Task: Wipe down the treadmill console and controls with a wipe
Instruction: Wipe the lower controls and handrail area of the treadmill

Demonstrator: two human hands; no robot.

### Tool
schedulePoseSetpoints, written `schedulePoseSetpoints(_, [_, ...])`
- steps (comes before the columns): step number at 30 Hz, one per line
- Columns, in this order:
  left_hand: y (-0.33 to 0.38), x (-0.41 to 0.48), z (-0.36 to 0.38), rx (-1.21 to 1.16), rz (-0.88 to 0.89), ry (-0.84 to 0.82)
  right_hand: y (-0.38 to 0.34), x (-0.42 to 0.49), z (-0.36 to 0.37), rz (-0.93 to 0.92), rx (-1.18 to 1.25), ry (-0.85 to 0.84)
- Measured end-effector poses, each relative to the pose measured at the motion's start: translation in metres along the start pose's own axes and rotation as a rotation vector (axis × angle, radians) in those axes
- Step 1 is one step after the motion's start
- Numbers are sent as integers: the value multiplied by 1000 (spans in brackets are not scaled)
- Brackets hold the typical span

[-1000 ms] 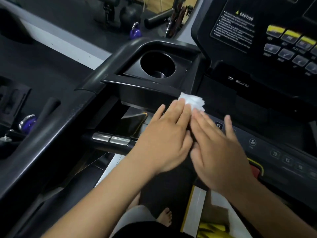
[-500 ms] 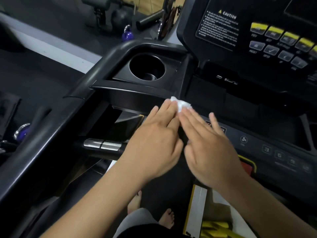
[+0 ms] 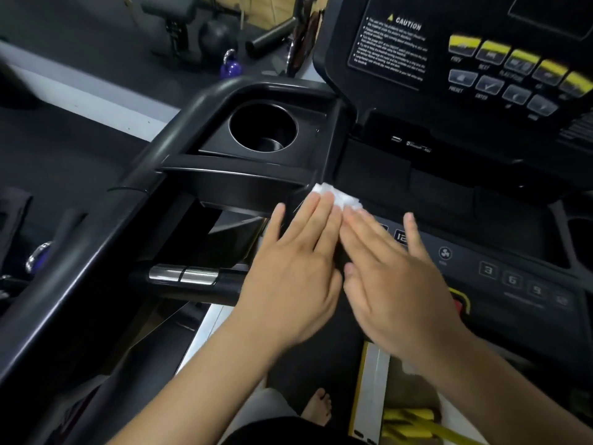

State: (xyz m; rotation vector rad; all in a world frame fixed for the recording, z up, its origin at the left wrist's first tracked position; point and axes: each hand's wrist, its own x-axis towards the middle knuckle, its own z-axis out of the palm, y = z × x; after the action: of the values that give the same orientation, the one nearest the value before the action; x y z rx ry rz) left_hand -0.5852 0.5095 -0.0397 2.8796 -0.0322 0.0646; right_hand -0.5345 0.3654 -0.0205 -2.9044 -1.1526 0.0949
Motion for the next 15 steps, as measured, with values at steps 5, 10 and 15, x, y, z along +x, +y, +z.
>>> schedulePoseSetpoints(5, [13,-32,6,-67,79,7,-3,-40,10,-46,17,-2])
schedulePoseSetpoints(10, [30,-29,15,-46,143,-18,18,-58,12,-36,7,-3])
schedulePoseSetpoints(15, [35,6,10,92,113,-57,28,-37,2,93,-16,4])
